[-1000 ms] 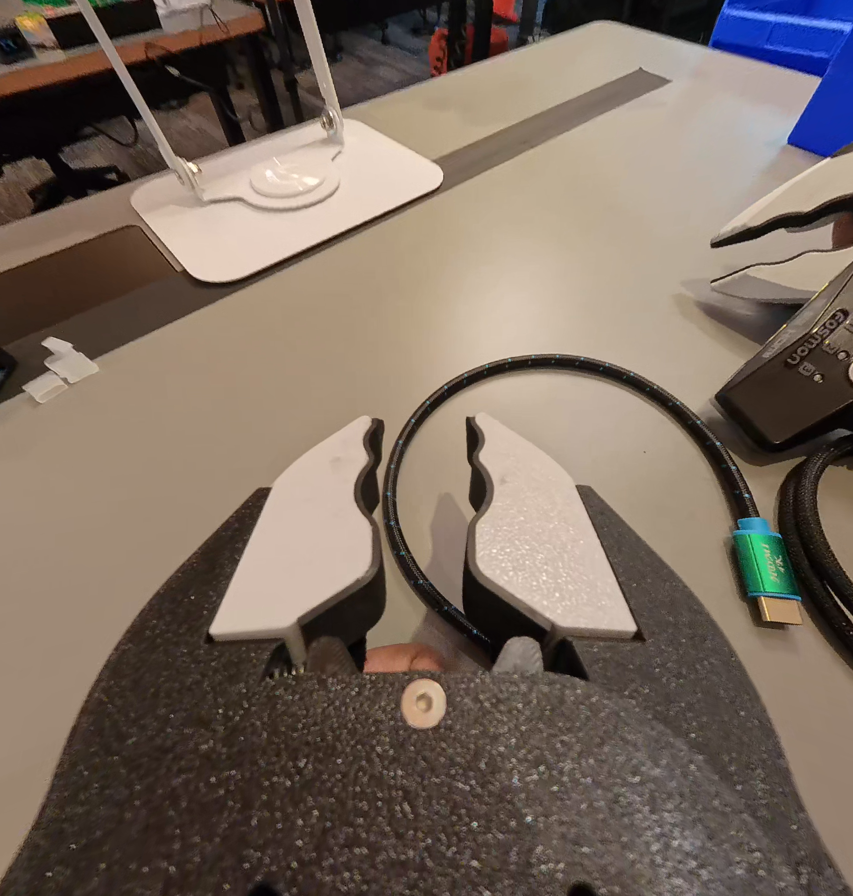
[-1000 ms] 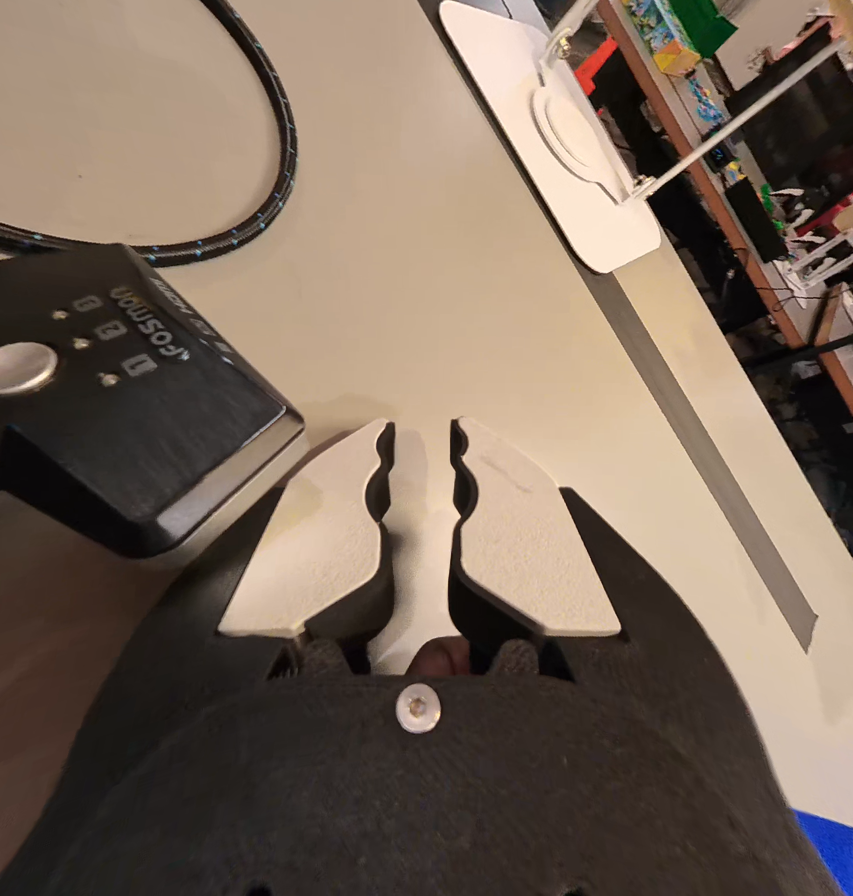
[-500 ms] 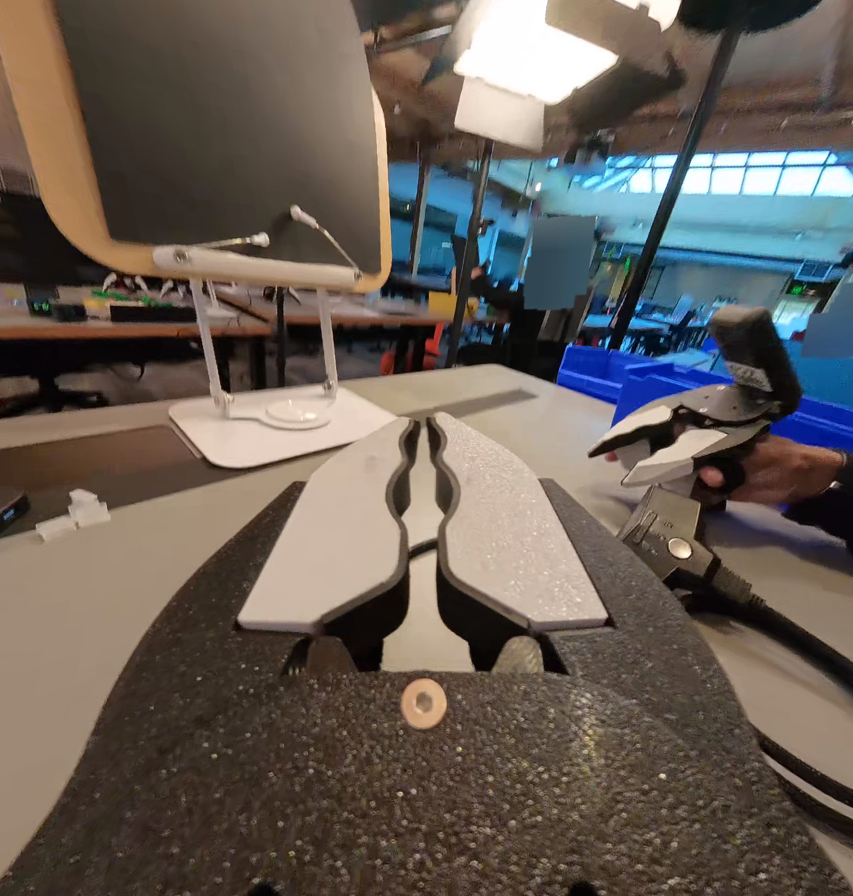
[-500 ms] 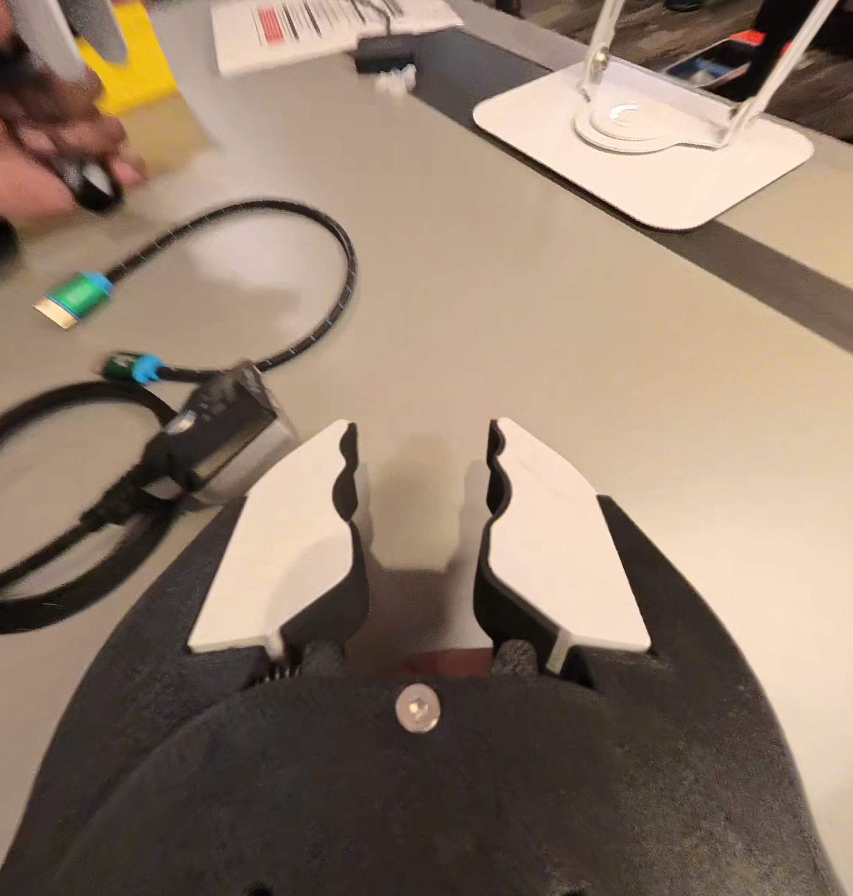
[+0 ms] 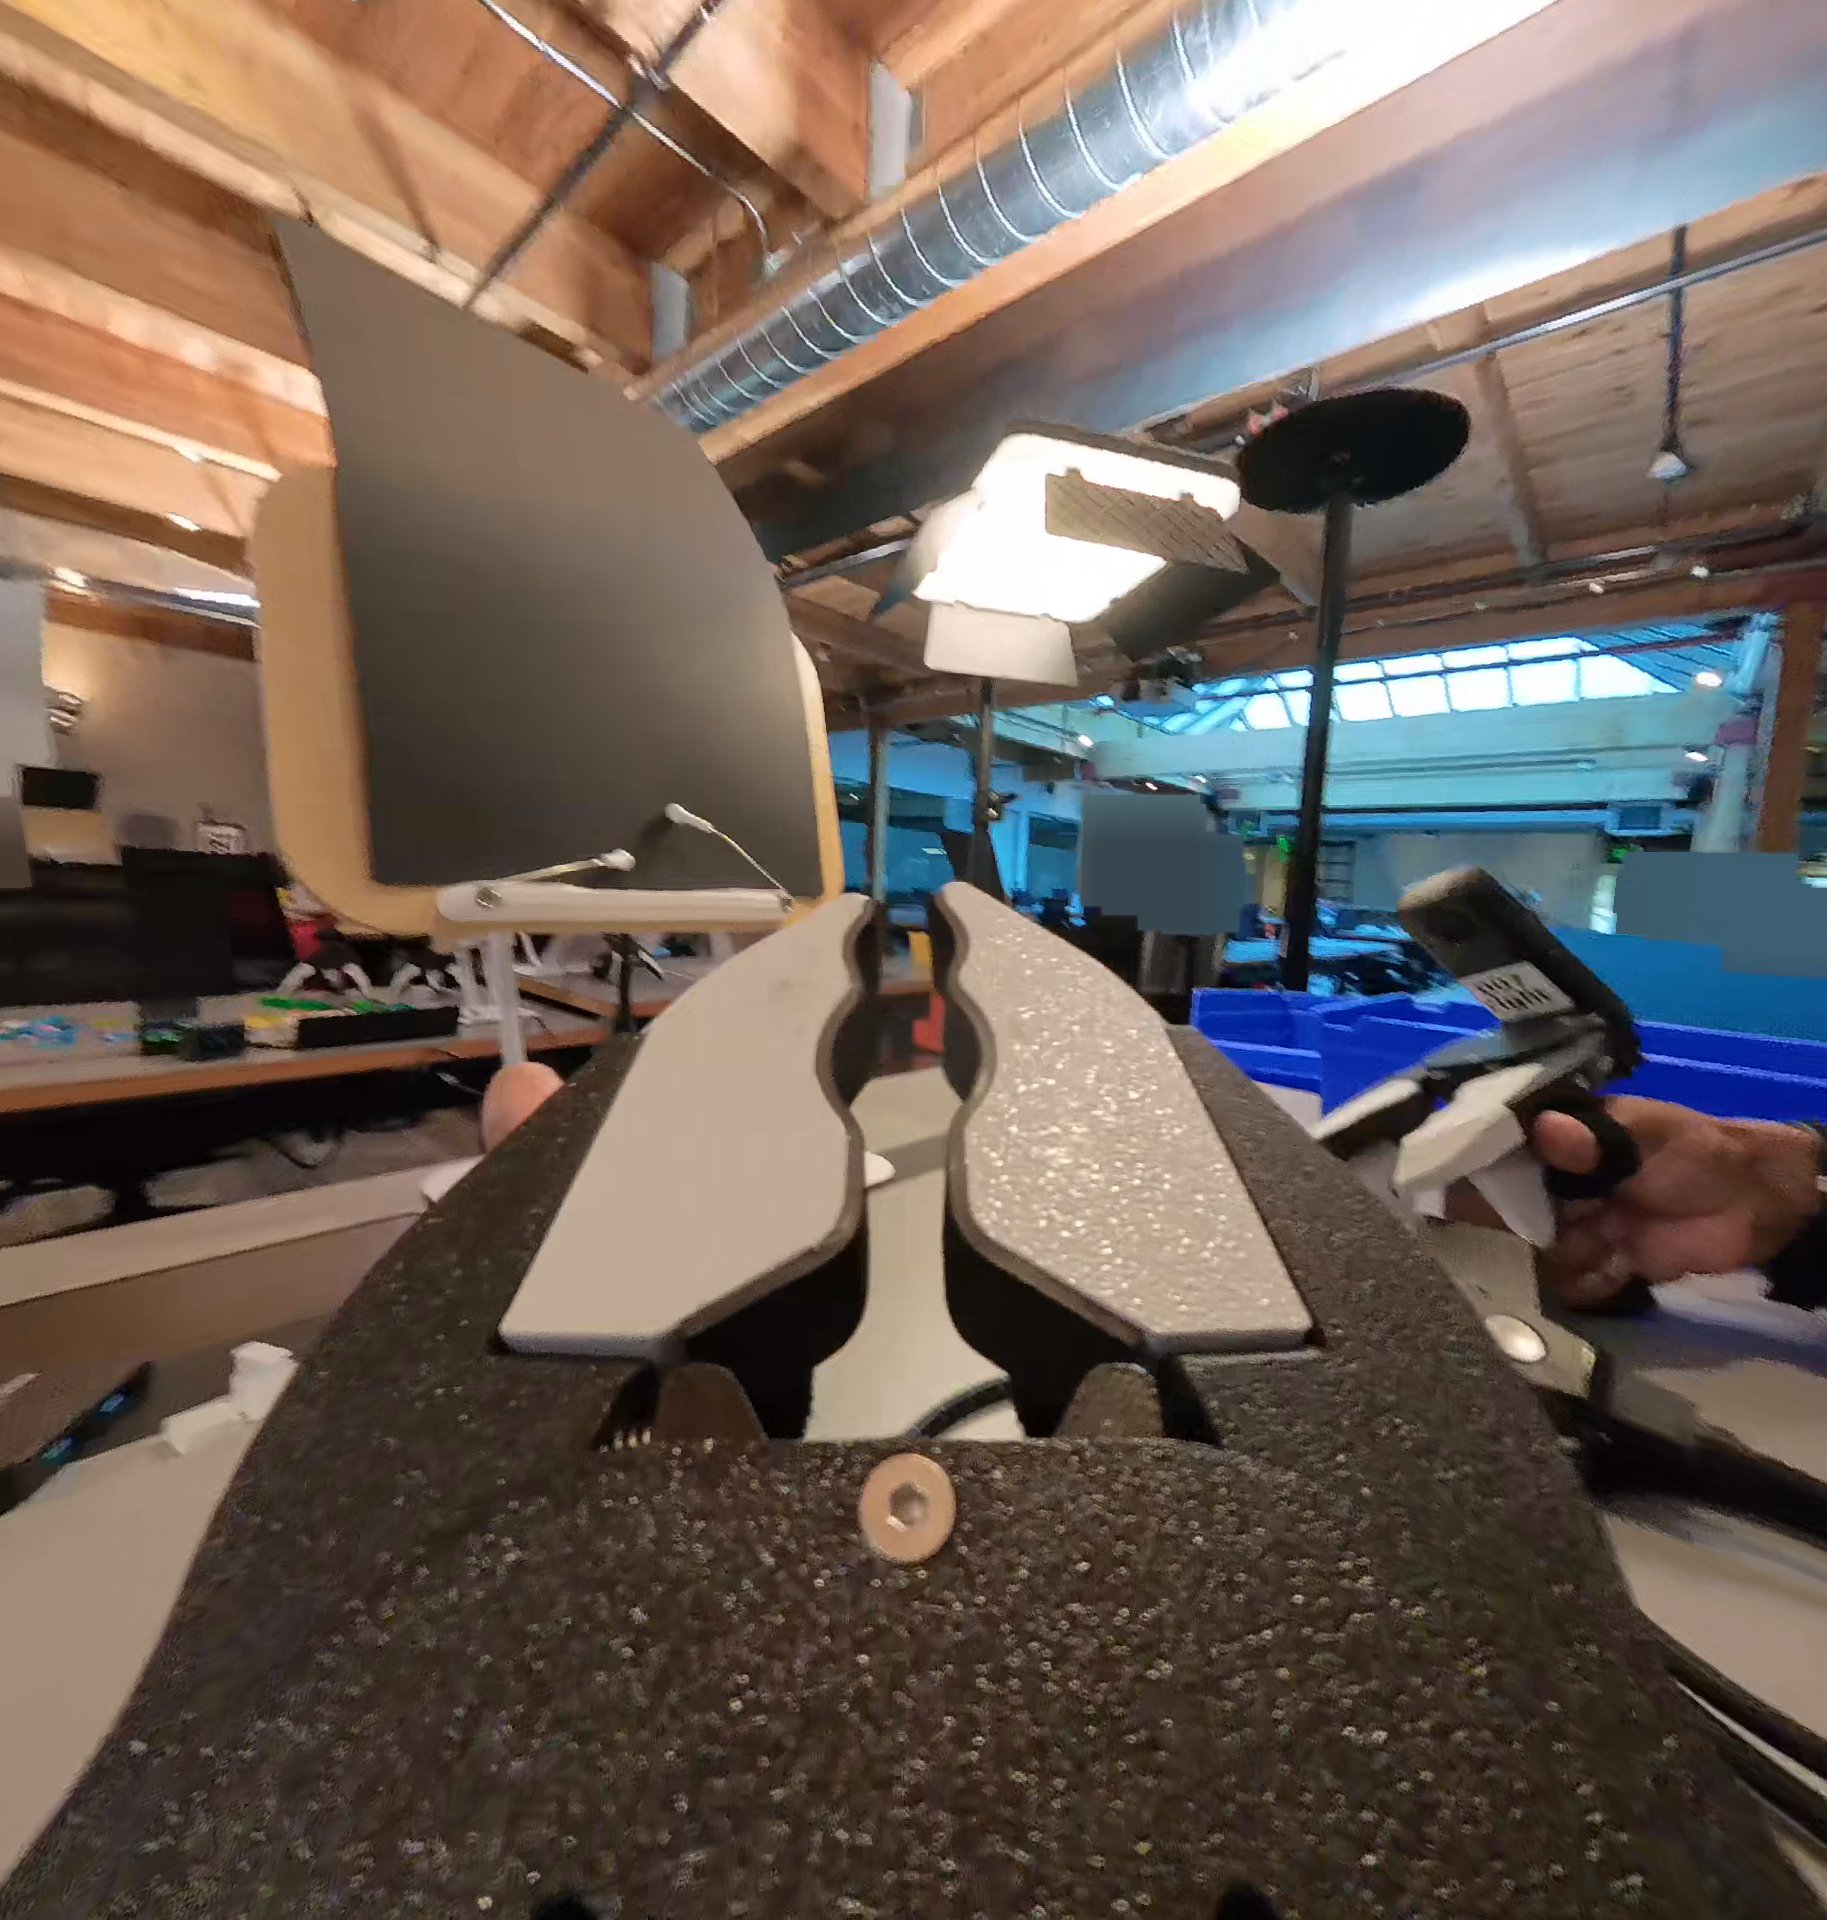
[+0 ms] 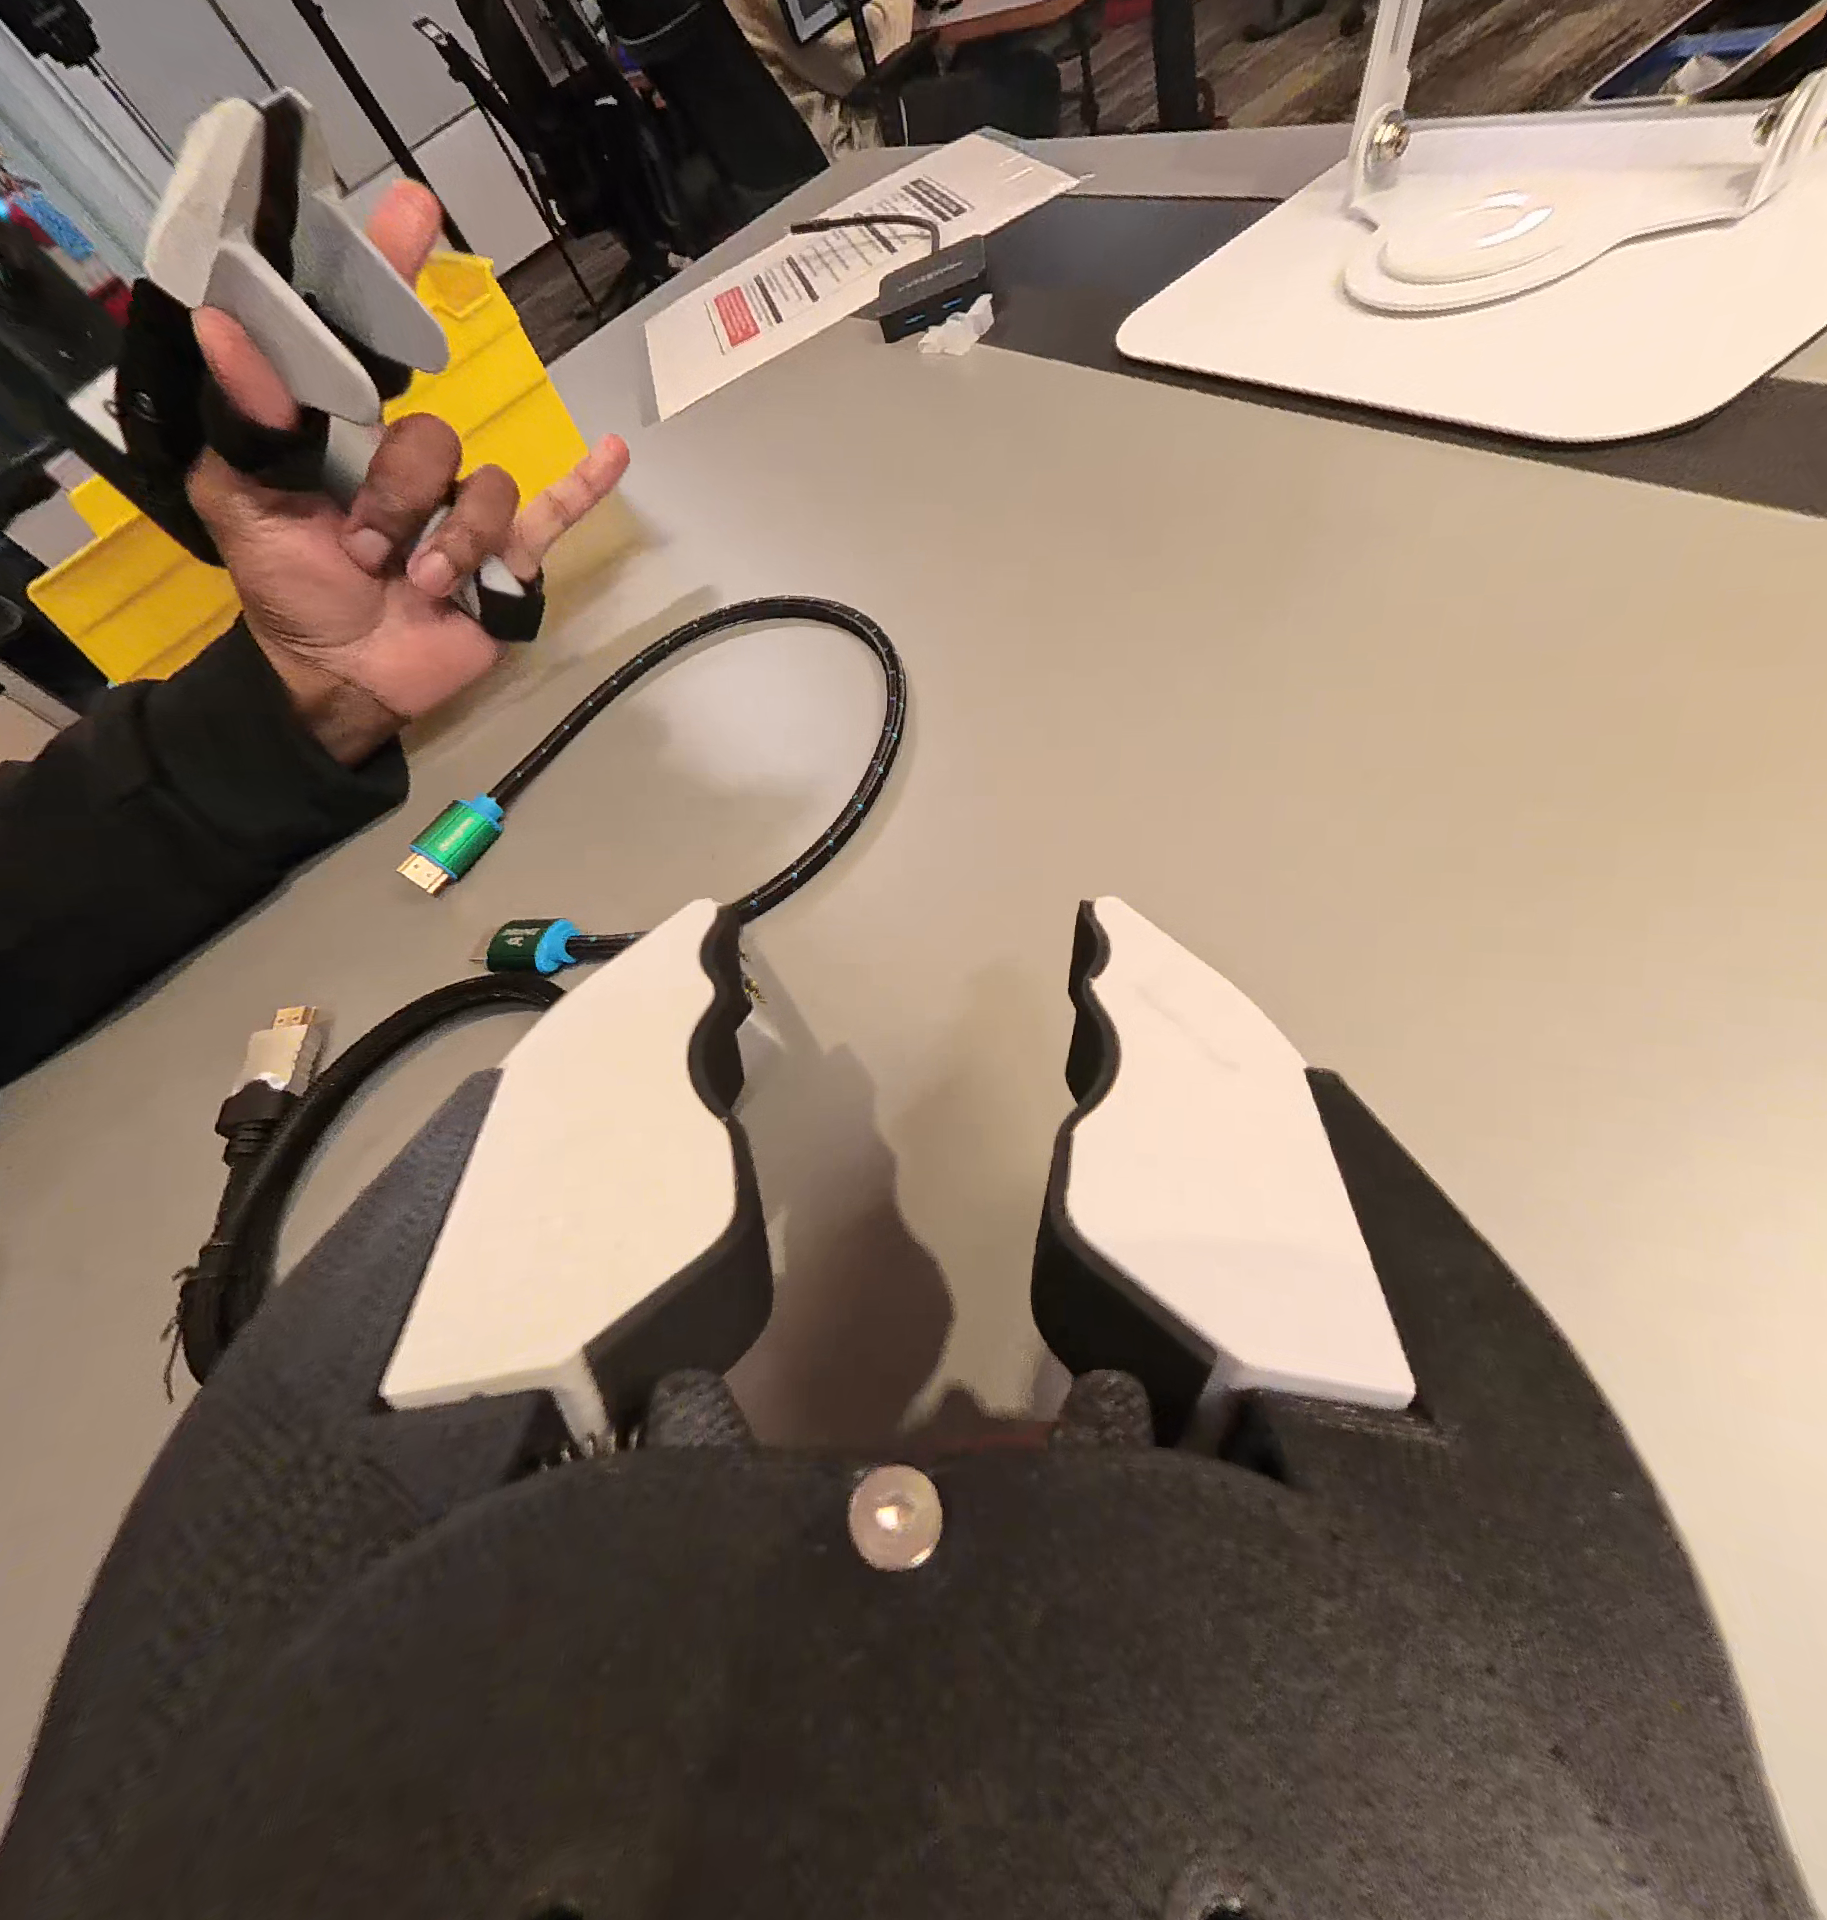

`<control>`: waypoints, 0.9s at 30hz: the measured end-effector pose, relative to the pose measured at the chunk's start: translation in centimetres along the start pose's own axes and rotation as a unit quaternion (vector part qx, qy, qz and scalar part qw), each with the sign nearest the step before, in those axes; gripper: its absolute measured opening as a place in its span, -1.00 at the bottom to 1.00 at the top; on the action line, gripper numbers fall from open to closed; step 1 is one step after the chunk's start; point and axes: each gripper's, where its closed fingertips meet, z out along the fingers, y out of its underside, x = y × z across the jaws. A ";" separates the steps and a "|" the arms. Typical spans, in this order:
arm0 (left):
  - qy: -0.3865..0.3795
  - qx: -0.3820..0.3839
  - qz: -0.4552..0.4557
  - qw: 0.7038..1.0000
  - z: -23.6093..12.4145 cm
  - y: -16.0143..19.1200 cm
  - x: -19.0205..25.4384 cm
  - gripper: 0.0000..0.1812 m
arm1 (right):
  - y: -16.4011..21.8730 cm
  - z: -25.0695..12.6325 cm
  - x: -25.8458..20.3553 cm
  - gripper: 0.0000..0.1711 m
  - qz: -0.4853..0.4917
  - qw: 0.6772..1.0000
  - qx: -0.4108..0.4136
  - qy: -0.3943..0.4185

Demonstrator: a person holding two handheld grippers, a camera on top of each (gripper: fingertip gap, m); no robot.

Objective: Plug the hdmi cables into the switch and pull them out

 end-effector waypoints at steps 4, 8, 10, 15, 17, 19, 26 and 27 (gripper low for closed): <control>-0.058 0.017 -0.042 0.997 -0.3 -0.1 -2.4 -0.43 | 0.2 0.1 -0.2 -0.27 0.024 1.000 -0.005 -0.009; -0.065 -0.025 -0.129 0.989 0.4 1.4 -3.4 -0.08 | 0.9 0.3 -1.0 -0.26 0.045 0.998 -0.031 -0.030; -0.055 -0.044 -0.177 0.982 0.7 2.4 -3.4 0.00 | 1.5 0.4 -1.4 -0.26 0.049 0.997 -0.056 -0.030; -0.017 -0.047 -0.259 0.965 1.0 3.0 -3.1 -0.04 | 2.9 0.4 -2.6 -0.28 0.063 0.991 -0.109 -0.042; -0.018 -0.046 -0.248 0.967 0.8 3.1 -3.2 -0.19 | 3.5 0.5 -2.9 -0.29 0.069 0.988 -0.129 -0.049; -0.028 -0.049 -0.235 0.970 0.5 3.1 -3.6 -0.28 | 4.0 0.6 -3.6 -0.33 0.084 0.984 -0.139 -0.070; -0.025 -0.067 -0.246 0.967 0.8 3.9 -3.2 -0.27 | 4.5 1.5 -5.5 -0.57 0.130 0.973 -0.140 -0.129; -0.020 -0.073 -0.246 0.966 0.9 4.1 -2.9 -0.27 | 4.4 1.6 -5.6 -0.58 0.139 0.972 -0.136 -0.135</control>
